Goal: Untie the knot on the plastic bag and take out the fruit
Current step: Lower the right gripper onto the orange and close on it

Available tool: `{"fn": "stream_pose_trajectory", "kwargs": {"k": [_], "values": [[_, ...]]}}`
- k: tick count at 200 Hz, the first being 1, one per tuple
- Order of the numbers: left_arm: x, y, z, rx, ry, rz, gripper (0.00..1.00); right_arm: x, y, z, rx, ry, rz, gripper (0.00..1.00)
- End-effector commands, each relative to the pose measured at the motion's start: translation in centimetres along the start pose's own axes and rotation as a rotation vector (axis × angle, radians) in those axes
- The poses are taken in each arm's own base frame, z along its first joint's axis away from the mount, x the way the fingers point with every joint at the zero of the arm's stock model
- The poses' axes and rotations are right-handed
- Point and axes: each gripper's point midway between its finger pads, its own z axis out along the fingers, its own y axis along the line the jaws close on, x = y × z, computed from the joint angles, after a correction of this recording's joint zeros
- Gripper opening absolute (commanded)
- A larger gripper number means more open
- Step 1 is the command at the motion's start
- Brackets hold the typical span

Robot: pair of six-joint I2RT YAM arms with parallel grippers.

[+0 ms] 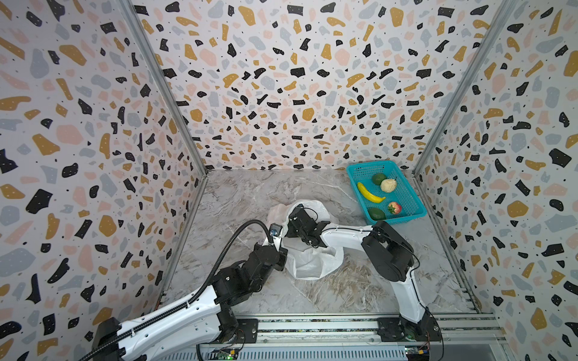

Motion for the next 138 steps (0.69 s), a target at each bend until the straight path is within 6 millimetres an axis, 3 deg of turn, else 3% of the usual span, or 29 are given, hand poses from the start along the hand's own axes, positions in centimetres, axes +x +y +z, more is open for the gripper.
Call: {"fn": "stream_pose_trajectory", "kwargs": {"k": [1,27,44,88,138], "values": [[0.0,-0.2,-0.1,0.016,-0.006,-0.01,0.0,0.3,-1.1,0.7,0.051,0.014,-0.016,0.92],[0.2,-0.1,-0.2,0.016,0.001,-0.014,0.0,-0.3,-1.9,1.6,0.081,0.008,-0.017,0.92],[0.3,0.1,-0.2,0.009,0.007,-0.011,0.0,-0.5,-2.9,1.6,0.1,0.007,-0.007,0.85],[0.6,0.2,0.1,-0.008,0.024,0.003,0.0,-0.1,-4.6,-0.3,0.114,-0.005,0.013,0.71],[1.6,0.0,1.1,-0.035,0.056,0.015,0.0,0.2,-4.4,-2.1,0.061,0.001,0.026,0.55]]}}
